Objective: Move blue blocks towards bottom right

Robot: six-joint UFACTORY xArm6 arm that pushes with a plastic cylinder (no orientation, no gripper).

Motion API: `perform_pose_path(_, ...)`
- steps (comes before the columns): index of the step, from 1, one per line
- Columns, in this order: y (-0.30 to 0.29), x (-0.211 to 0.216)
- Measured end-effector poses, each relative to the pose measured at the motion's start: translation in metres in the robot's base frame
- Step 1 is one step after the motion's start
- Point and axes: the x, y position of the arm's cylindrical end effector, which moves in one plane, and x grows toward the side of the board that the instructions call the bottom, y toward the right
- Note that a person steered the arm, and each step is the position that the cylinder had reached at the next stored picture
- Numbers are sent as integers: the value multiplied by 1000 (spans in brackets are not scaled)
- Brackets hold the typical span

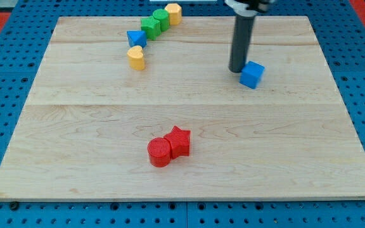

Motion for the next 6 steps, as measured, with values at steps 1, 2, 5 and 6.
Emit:
perform_pose_path(1,38,6)
perform_pose_path(2,55,30)
perform_pose_path(5,125,93)
perform_pose_path(6,164,93)
